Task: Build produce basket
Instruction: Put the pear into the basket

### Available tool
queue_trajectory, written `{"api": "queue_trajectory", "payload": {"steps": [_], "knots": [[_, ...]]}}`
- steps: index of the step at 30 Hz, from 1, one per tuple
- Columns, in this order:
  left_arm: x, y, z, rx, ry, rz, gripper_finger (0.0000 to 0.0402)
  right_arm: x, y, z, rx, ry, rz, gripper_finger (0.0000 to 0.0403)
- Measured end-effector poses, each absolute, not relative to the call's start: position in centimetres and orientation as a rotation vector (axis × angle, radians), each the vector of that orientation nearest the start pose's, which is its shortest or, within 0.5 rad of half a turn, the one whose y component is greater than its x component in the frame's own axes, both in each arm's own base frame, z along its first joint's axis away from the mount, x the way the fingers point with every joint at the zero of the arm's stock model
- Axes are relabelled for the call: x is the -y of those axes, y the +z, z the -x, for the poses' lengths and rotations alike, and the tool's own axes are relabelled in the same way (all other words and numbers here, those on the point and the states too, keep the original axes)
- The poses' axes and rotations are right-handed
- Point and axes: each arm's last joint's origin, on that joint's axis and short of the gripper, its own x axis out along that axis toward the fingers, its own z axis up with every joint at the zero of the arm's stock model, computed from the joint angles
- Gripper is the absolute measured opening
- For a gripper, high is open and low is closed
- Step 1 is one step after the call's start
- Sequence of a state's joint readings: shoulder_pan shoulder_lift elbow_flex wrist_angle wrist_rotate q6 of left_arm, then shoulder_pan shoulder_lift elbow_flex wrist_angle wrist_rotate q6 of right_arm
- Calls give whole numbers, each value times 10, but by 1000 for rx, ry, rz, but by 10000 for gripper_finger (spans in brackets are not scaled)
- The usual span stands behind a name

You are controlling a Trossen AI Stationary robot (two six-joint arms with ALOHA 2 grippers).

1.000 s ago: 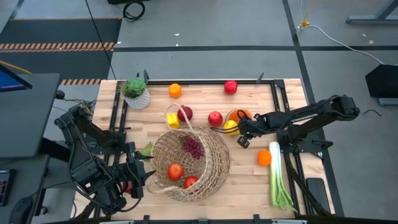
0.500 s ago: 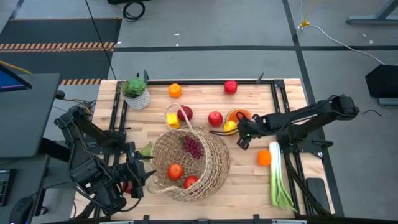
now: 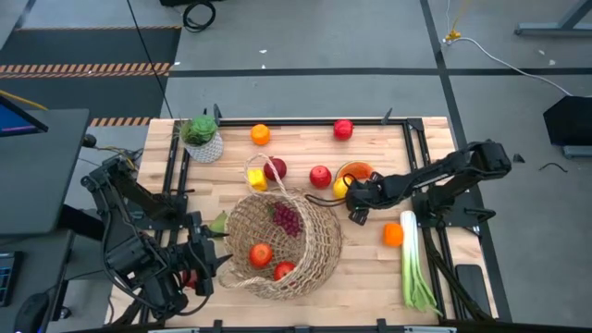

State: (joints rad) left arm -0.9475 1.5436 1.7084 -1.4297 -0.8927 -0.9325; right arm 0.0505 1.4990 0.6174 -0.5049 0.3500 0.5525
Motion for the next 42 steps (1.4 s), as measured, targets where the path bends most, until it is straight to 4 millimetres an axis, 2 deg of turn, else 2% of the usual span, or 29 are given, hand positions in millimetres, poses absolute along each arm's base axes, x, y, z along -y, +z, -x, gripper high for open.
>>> {"api": "queue_trajectory", "payload": {"steps": [3,6,13,19,22,27,31,38,42], "knots": [[207,385,-177,-669,286,-107,231,-1,121,-224,-1230,-590,-174,208],[208,385,-177,-667,284,-103,231,-2,124,-224,-1210,-567,-189,164],[208,385,-176,-666,281,-104,231,3,128,-225,-1187,-525,-220,20],[209,385,-175,-666,276,-105,231,8,130,-225,-1173,-534,-210,12],[210,385,-175,-665,272,-106,231,8,139,-224,-1139,-513,-217,6],[210,385,-175,-665,273,-101,231,6,164,-218,-1017,-485,-274,4],[210,385,-175,-664,274,-99,231,1,196,-215,-856,-448,-299,3],[210,385,-175,-664,274,-97,231,-17,263,-218,-377,-235,-281,3],[210,386,-175,-660,274,-89,231,-28,290,-220,-145,-68,-299,3]]}}
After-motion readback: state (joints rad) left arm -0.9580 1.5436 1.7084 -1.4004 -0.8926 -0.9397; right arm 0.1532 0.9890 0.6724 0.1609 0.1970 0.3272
